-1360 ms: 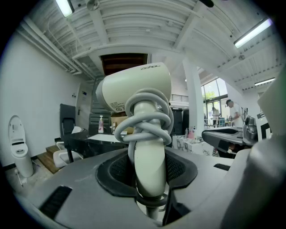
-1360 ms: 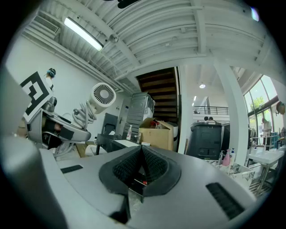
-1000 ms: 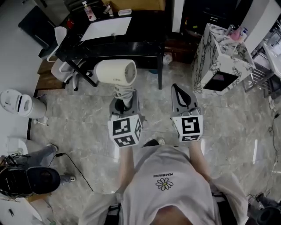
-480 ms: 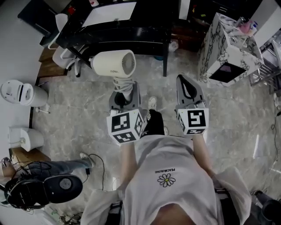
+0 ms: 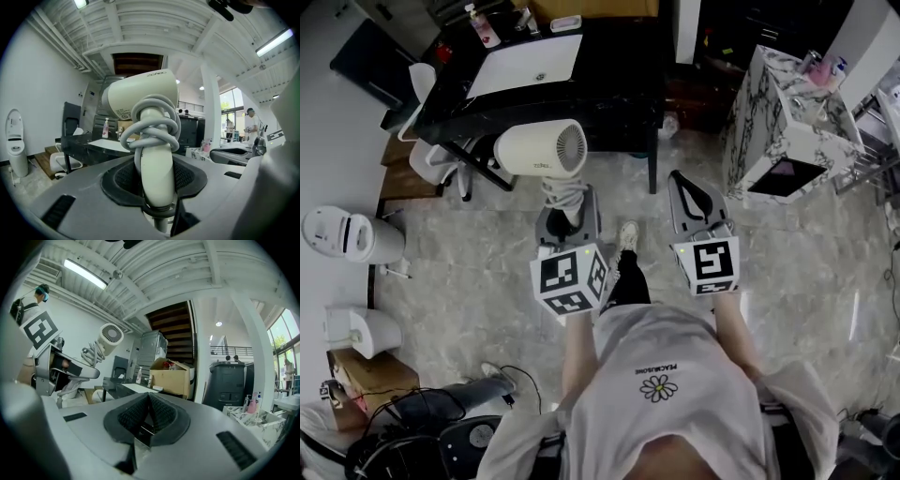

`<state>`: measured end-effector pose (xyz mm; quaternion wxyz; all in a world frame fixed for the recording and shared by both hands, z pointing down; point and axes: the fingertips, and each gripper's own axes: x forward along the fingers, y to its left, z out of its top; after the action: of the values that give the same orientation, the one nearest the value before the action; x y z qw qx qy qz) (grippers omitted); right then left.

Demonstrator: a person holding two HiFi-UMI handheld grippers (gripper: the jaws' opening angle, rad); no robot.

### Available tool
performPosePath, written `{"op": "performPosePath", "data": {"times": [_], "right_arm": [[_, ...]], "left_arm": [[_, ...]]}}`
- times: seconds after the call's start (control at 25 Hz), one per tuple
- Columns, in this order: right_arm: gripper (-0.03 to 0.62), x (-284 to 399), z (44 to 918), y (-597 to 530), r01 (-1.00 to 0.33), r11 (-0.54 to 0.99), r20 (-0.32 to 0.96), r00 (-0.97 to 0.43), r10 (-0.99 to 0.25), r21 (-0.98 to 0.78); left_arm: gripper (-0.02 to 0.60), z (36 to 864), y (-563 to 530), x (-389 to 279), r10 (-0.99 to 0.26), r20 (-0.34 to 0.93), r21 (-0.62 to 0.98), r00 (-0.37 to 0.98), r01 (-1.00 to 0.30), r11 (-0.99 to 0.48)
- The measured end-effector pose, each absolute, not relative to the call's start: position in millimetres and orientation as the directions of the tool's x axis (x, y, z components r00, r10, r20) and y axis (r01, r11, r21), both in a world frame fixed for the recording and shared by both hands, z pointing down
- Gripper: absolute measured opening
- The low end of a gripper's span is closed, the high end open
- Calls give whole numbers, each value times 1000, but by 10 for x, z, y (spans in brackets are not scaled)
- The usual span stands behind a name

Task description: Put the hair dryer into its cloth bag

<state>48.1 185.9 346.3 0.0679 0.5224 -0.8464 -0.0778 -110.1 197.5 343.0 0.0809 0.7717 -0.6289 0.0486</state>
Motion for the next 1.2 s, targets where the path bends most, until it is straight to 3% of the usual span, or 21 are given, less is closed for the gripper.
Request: {"op": "performPosePath", "data": {"times": [0.76, 1.2], "right_arm": [[12, 60, 3094, -1080, -868, 384, 82, -378, -922, 317], [12, 249, 3383, -1929, -917, 307, 191, -264, -945, 254]], "left_arm": [[160, 3086, -1134, -1574, -946, 147, 51, 290, -957, -286], [160, 3209, -1929, -1601, -936, 193, 45, 293, -956, -290]]}}
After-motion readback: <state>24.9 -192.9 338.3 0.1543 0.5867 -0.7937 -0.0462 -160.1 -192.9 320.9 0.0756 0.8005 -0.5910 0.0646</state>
